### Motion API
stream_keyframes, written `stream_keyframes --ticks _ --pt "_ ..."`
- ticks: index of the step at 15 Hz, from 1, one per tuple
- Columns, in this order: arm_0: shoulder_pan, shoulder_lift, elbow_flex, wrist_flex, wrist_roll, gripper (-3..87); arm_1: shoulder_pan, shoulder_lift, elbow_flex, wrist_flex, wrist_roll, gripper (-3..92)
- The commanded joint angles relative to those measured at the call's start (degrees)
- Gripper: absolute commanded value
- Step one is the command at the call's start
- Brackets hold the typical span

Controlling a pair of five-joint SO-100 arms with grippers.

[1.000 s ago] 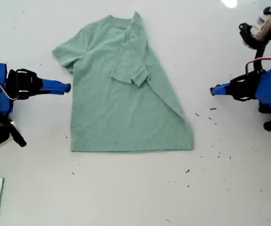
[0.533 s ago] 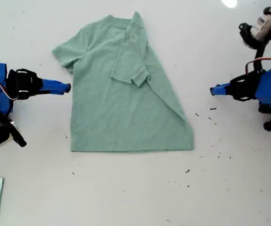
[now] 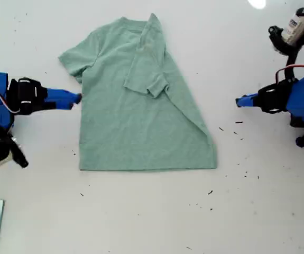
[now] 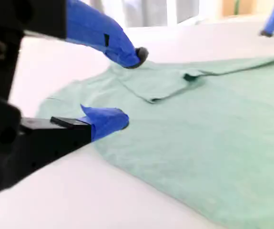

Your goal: Fold t shirt

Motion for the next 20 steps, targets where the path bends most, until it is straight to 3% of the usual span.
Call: stream_keyframes --ticks 1,2,3,4,5,6,7,8,11,13,15,18,20 --pt "15.21 0.44 0.18 -0.26 -0.35 16.2 -5.1 0.26 3.25 0.18 23.55 6.5" --pt "14.06 0.53 0.18 -0.26 -0.35 6.3 -4.13 0.26 3.25 0.18 25.4 6.6" --pt "12.57 0.53 -0.18 -2.02 2.55 -0.1 -2.02 0.26 3.25 0.18 33.4 7.0" --pt "12.04 0.53 0.0 -1.41 -5.36 -0.1 -0.35 0.26 3.25 0.18 39.02 7.9" --pt "11.07 0.53 -0.44 -0.97 -10.37 -0.2 0.53 0.26 3.25 0.18 37.27 4.9" --pt "11.6 0.53 -0.62 -5.27 -5.1 8.4 0.35 0.26 3.25 0.18 27.16 4.1" --pt "11.07 0.53 -0.62 -5.89 -2.64 0.6 -2.02 0.35 3.25 0.18 26.37 2.6" --pt "7.29 0.53 -1.67 -3.69 -5.19 -0.1 -2.11 0.35 3.25 0.18 24.43 2.6" --pt "0.62 -2.37 -9.4 4.04 -10.9 -0.1 -0.97 0.35 3.25 0.18 27.77 2.6" --pt "0.88 -19.16 -20.39 3.08 -10.9 -0.1 -1.58 0.35 3.43 -0.35 28.39 2.6" --pt "-2.11 -43.15 -41.92 11.87 -6.15 -0.1 -1.49 0.35 3.52 -0.35 27.07 2.6" --pt "-21.36 -58.97 -66.97 29.79 12.74 -0.1 -1.05 0.35 3.52 -0.44 25.14 2.6" --pt "-33.05 -65.21 -75.67 31.29 22.76 0.7 -0.97 0.35 3.52 -0.44 24.35 2.6"
